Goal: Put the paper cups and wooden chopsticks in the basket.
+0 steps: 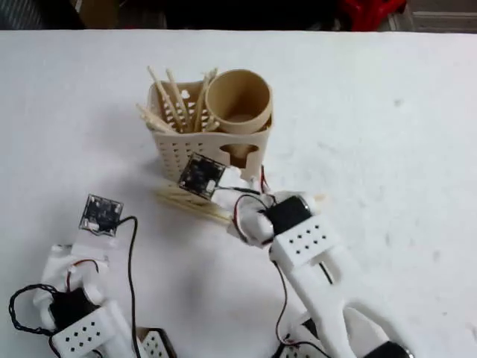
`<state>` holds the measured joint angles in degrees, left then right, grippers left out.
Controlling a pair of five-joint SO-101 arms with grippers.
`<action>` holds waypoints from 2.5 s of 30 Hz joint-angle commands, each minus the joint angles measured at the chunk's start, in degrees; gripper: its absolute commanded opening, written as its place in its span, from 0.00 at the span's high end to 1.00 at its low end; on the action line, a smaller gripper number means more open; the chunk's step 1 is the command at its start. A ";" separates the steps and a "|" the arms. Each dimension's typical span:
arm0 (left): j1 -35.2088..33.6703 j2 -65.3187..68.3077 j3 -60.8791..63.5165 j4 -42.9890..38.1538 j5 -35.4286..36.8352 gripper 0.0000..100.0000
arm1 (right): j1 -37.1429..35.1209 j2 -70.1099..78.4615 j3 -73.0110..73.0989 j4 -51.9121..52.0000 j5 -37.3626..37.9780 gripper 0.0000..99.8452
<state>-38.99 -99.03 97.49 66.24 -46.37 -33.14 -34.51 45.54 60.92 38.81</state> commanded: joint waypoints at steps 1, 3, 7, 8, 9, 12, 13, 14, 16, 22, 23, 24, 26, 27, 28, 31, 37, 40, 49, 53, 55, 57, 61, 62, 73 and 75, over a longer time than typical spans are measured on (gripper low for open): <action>0.66 0.31 -0.18 0.18 0.00 0.92 | 0.22 -3.91 -0.18 2.15 -0.44 0.98; 0.66 0.31 -0.18 0.18 0.00 0.92 | 0.22 -5.49 -0.18 3.03 -0.44 0.98; 0.66 0.31 -0.18 0.18 0.00 0.92 | 0.22 -8.57 -0.18 4.35 -0.44 0.98; 0.66 0.31 -0.18 0.18 0.00 0.92 | 0.22 -9.27 -0.18 4.79 -0.44 0.98; 0.66 0.31 -0.18 0.18 0.00 0.92 | 0.22 -9.98 -0.18 5.32 -0.44 0.98; 0.66 0.31 -0.18 0.18 0.00 0.92 | 0.22 -12.26 -0.18 6.81 -0.44 0.98; 0.66 0.31 -0.18 0.18 0.00 0.92 | 0.22 -13.14 -0.18 7.25 -0.53 0.98; 0.66 0.31 -0.18 0.18 0.00 0.92 | 0.22 -14.11 -0.26 7.43 -0.97 0.98; 0.66 0.31 -0.18 0.18 0.00 0.92 | 0.13 -16.22 -0.44 7.69 -3.25 0.98; 0.66 0.31 -0.18 0.18 0.00 0.92 | 0.13 -22.99 -0.44 7.78 -9.23 0.98; 0.66 0.31 -0.18 0.18 0.00 0.92 | 0.22 -23.78 -0.35 7.78 -10.11 0.98; 0.66 0.31 -0.18 0.18 0.00 0.92 | 0.22 -24.48 -0.26 7.78 -10.64 0.98; 0.66 0.31 -0.18 0.18 0.00 0.92 | 0.22 -25.01 -0.09 9.45 -9.93 0.98; 0.66 0.31 -0.18 0.18 0.00 0.92 | 0.57 -25.01 -0.09 10.95 -8.62 0.98; 0.66 0.31 -0.18 0.26 0.00 0.92 | 0.75 -24.92 0.09 13.32 -6.24 0.98; 0.66 0.31 -0.18 0.26 0.00 0.92 | 0.75 -24.92 4.22 20.88 5.80 0.98; 0.66 0.31 -0.18 0.26 0.00 0.92 | 6.46 -24.92 14.42 15.43 12.22 0.98; 0.66 0.31 -0.18 0.35 0.00 0.92 | 12.09 -24.92 17.49 12.09 15.12 0.98; 0.66 0.31 -0.18 0.35 0.00 0.92 | 14.02 -24.92 23.91 11.91 16.44 0.97; 0.66 0.31 -0.18 0.35 0.00 0.92 | 14.11 -24.92 23.74 13.85 16.44 0.86; 0.66 0.31 -0.18 0.35 0.00 0.92 | 13.93 -24.92 23.03 14.02 16.44 0.83; 0.66 0.31 -0.18 0.35 0.00 0.92 | 13.93 -24.57 20.57 15.34 16.35 0.85; 0.66 0.31 -0.18 0.35 0.00 0.92 | 10.15 -18.33 12.66 18.95 12.92 0.86; 0.66 0.31 -0.18 0.35 0.00 0.92 | 8.13 -15.60 10.46 19.12 11.25 0.86; 0.66 0.31 -0.18 0.35 0.00 0.92 | -7.87 20.35 -4.13 1.63 -2.64 0.80; 0.66 0.31 -0.18 0.35 0.00 0.92 | -7.78 25.63 -5.45 -1.45 -2.81 0.79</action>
<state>-38.99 -99.03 97.49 66.24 -46.37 -40.26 -14.99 44.04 63.91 37.32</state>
